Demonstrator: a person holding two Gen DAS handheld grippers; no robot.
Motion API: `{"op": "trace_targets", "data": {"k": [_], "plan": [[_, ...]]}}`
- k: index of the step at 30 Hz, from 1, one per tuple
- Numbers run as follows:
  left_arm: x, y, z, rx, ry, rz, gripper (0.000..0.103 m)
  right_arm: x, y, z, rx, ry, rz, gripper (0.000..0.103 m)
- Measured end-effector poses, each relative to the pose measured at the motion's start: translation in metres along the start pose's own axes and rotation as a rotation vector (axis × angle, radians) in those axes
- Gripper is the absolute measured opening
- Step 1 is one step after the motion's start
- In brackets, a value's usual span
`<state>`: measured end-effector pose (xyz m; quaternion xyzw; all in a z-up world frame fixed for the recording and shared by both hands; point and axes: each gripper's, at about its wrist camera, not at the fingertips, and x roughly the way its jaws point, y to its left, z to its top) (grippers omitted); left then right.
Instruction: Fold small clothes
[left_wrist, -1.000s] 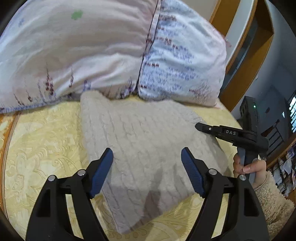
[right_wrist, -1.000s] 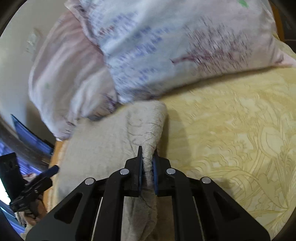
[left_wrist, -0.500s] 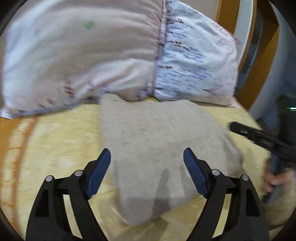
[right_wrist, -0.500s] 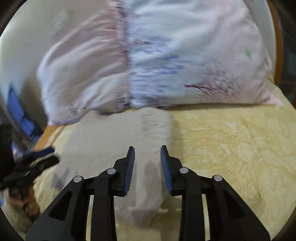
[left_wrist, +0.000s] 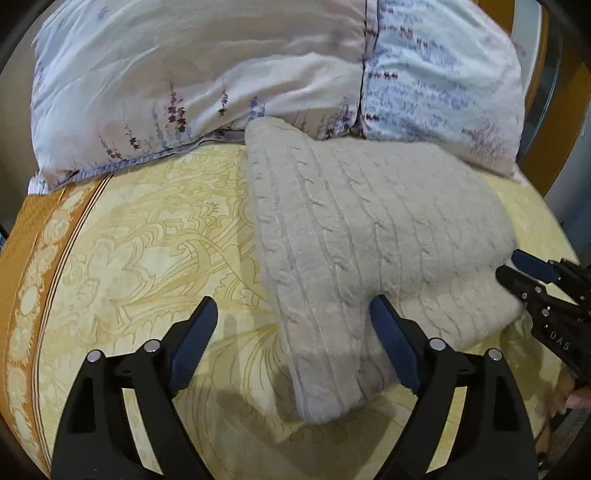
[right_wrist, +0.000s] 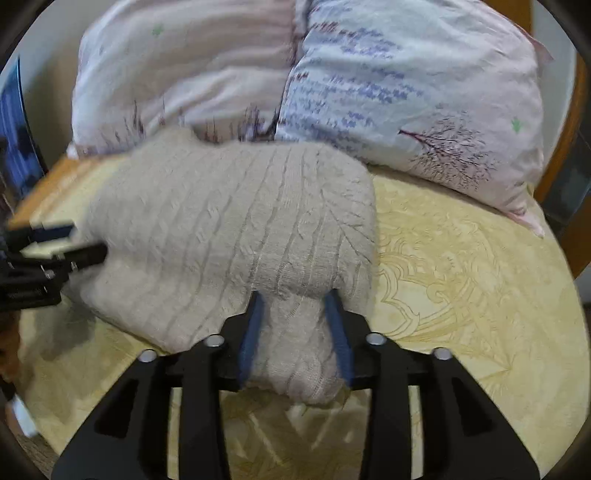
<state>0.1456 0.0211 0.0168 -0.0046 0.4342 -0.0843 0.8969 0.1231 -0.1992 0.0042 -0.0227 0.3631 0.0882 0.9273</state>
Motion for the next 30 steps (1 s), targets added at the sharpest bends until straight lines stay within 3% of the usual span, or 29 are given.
{"op": "trace_targets", "data": {"k": [2,5,11,12,14,30], "plan": [[-0.011,0.002,-0.007,0.004,-0.034,-0.001,0.086,-0.013,-0.006,-0.001,0.050,-0.051,-0.005,0.080],[-0.024,0.004,-0.021,0.017,-0.071,0.018,0.091,-0.032,-0.011,-0.006,0.083,-0.132,-0.026,0.082],[-0.037,0.002,-0.042,0.001,-0.067,0.020,0.096,-0.046,-0.014,-0.019,0.125,-0.166,-0.063,0.091],[-0.037,0.001,-0.043,-0.003,-0.063,0.016,0.097,-0.046,-0.012,-0.021,0.126,-0.167,-0.083,0.101],[-0.039,-0.002,-0.047,-0.013,-0.050,0.010,0.097,-0.047,-0.007,-0.026,0.125,-0.164,-0.118,0.102],[-0.018,-0.026,-0.059,-0.005,0.035,0.036,0.101,-0.021,0.024,-0.047,0.073,-0.015,-0.107,0.102]]}}
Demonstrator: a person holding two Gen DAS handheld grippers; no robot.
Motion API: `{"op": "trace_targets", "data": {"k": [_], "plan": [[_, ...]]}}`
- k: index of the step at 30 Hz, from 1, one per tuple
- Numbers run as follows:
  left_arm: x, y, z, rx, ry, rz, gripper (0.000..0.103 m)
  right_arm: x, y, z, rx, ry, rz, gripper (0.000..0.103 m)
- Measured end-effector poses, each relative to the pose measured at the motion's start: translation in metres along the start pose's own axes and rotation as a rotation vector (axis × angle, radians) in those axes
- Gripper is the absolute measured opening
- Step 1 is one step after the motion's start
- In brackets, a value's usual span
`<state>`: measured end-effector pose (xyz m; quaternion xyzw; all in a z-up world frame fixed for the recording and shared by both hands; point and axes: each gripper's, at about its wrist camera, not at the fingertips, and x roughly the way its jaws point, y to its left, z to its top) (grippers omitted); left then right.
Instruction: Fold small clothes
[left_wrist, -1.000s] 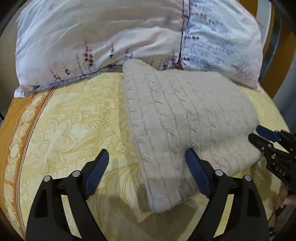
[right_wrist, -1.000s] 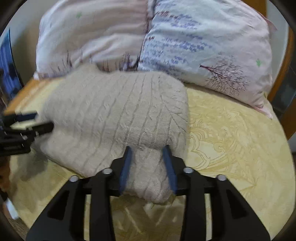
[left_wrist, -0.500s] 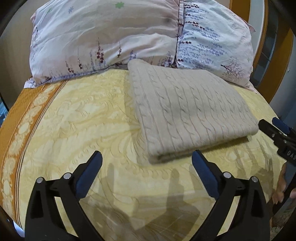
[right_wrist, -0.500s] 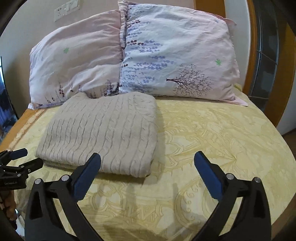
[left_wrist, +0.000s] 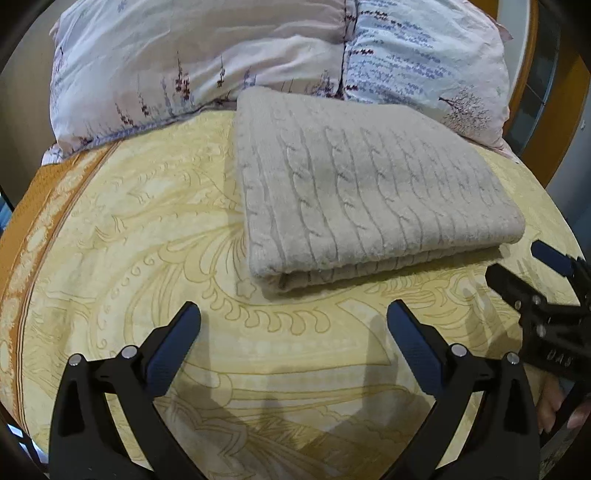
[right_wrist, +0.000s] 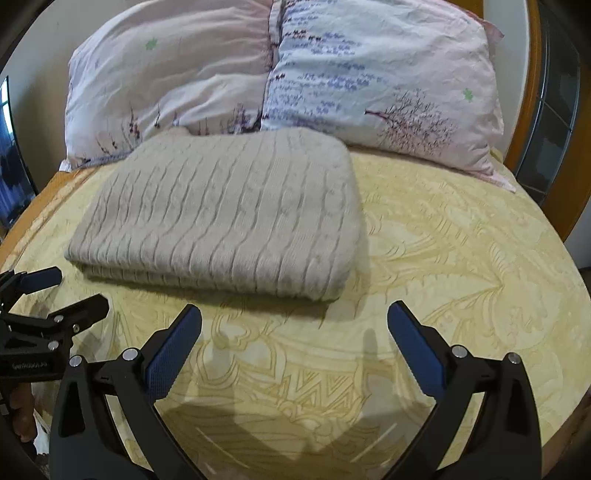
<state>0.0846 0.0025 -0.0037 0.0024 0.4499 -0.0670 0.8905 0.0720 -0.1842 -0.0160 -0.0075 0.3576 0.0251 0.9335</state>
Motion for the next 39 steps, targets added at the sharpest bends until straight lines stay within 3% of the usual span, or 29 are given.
{"op": "trace_targets", "data": {"k": [6,19,39], "plan": [[0.005,-0.006,-0.002,0.037,0.001,0.052,0.101,0.007,0.003,-0.003,-0.005,0.041,-0.024,0.102],[0.005,-0.003,-0.001,0.034,-0.018,0.043,0.101,0.015,-0.002,-0.003,0.020,0.098,-0.011,0.102],[0.005,-0.004,-0.002,0.035,-0.021,0.044,0.101,0.016,-0.001,-0.003,0.026,0.101,-0.008,0.102]]}}
